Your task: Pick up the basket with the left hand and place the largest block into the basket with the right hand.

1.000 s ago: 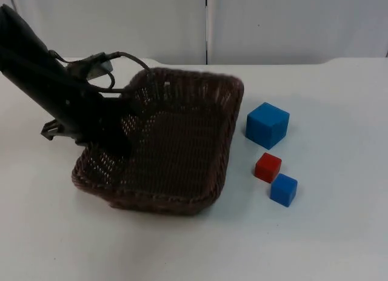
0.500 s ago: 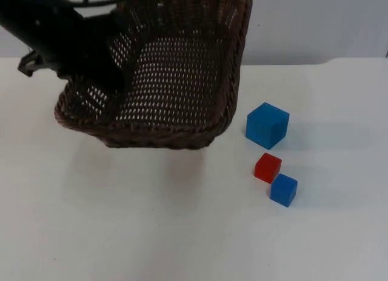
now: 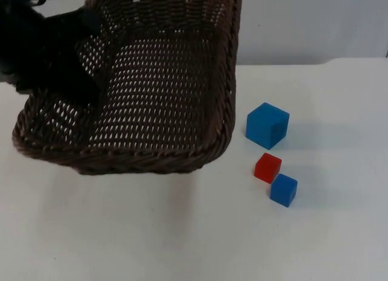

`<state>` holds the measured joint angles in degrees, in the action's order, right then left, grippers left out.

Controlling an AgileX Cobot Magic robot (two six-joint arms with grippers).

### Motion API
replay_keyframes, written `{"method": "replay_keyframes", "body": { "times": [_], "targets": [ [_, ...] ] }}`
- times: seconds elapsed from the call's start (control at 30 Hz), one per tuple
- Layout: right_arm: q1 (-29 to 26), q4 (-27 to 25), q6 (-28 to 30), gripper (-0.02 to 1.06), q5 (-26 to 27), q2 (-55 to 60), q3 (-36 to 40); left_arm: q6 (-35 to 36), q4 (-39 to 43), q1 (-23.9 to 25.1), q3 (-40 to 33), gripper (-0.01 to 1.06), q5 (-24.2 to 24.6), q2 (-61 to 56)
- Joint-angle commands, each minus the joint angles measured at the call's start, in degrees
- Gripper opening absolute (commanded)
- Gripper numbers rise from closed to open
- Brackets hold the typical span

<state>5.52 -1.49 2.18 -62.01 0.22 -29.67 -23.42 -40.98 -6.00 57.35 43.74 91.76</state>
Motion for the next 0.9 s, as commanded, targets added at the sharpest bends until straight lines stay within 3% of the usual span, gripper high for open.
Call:
{"method": "replay_keyframes", "body": {
  "times": [0.0,0.3,0.87],
  "targets": [
    [-0.28,-0.17,0.16,1.05,0.16,-0.22,0.13,0.79,-0.54,0.01,-3.19,0.0,-0.82,-2.52],
    [-0.28,-0.17,-0.79,1.05,0.16,-0.22,0.13,2.15,-0.42,0.01,-7.26,0.0,-1.91,-2.63],
    [-0.28,-0.37,-0.81,1.05,0.49,-0.22,0.03,2.15,-0.55,0.01,-7.38,0.0,-2.44,-2.63]
  ]
}}
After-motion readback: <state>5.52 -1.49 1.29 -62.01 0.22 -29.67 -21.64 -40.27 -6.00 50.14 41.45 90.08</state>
